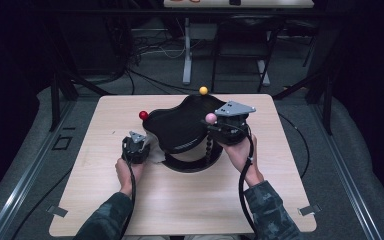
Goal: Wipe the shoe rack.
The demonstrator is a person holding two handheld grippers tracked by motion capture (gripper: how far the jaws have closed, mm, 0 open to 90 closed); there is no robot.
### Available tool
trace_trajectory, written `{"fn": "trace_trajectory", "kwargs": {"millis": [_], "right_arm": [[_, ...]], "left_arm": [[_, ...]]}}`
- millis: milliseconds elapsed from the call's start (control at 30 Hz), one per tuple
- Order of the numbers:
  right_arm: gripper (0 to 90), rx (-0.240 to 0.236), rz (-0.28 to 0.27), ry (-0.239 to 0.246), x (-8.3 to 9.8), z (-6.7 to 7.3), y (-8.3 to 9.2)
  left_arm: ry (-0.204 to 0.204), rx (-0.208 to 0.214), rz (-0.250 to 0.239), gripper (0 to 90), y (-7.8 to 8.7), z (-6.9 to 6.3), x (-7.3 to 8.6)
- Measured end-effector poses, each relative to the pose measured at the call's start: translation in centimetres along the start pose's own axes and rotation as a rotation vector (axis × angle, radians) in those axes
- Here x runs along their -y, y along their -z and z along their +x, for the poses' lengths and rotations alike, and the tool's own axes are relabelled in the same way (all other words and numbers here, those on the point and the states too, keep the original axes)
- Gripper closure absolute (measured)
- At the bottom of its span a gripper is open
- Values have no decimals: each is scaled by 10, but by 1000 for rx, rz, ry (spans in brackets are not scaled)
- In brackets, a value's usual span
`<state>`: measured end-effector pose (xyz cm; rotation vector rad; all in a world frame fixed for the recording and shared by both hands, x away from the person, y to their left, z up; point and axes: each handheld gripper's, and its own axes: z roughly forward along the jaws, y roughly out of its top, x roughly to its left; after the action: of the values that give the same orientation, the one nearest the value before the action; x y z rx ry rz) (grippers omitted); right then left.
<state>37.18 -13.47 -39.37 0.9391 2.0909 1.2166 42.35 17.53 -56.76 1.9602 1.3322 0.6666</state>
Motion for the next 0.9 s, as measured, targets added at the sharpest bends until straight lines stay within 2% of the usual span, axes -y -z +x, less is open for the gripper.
{"fn": "trace_trajectory", "kwargs": {"millis": [267, 300, 367, 467, 900], "right_arm": [[602, 22, -11, -8, 2, 3, 0], [602, 2, -9, -11, 2, 3, 0], [602, 30, -10, -12, 2, 4, 0], [602, 20, -9, -11, 1, 4, -1], [602, 41, 4, -11, 0, 5, -1]], "left_arm": [[-21, 19, 15, 847, 2, -3, 3], [-21, 23, 20, 847, 2, -3, 3], [-25, 29, 19, 847, 3, -4, 5], [-22, 40, 16, 847, 4, -6, 9], [-60, 95, 15, 844, 17, -31, 24]]}}
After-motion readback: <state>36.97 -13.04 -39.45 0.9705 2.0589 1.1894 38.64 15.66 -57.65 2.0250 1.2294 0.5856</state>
